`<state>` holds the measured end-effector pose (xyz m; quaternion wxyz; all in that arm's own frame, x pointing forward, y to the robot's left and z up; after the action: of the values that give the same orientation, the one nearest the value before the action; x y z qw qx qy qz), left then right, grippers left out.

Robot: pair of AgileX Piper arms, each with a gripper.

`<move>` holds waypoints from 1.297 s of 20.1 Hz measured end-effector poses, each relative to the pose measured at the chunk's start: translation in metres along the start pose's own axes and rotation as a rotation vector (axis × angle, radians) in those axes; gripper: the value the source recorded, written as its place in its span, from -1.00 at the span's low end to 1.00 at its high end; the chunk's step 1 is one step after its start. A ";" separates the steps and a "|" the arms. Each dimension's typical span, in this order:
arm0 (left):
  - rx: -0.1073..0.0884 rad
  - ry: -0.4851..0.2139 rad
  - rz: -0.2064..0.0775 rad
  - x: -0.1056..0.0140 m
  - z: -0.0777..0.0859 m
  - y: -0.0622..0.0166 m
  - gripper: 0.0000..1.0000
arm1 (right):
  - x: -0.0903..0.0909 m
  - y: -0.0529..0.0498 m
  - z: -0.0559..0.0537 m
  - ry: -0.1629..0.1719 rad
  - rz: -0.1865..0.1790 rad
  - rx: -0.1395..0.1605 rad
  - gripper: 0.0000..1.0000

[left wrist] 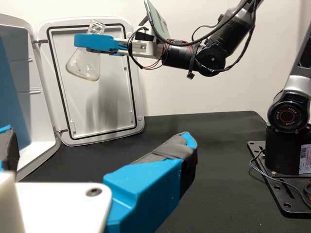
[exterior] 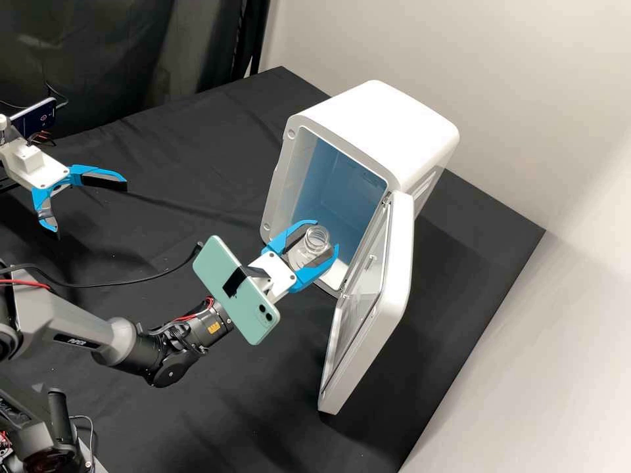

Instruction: Place the flask in the incubator

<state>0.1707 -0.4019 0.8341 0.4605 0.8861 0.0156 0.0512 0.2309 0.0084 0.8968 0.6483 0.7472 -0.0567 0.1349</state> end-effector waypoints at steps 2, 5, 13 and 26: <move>0.001 0.004 0.000 0.000 -0.001 0.0001 1.00 | 0.001 -0.003 -0.002 0.010 -0.013 0.004 -1.00; 0.000 0.015 0.003 0.000 -0.003 0.0004 1.00 | 0.001 -0.008 -0.005 0.023 -0.032 0.011 -1.00; 0.000 0.015 0.003 0.000 -0.003 0.0004 1.00 | 0.003 -0.020 -0.011 0.045 -0.074 0.031 -1.00; 0.000 0.017 0.003 0.000 -0.003 0.0005 1.00 | 0.011 -0.035 -0.008 0.019 -0.092 0.000 -1.00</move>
<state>0.1699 -0.3998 0.8361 0.4603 0.8856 0.0182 0.0594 0.2492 0.0222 0.8669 0.6544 0.7477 -0.0158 0.1120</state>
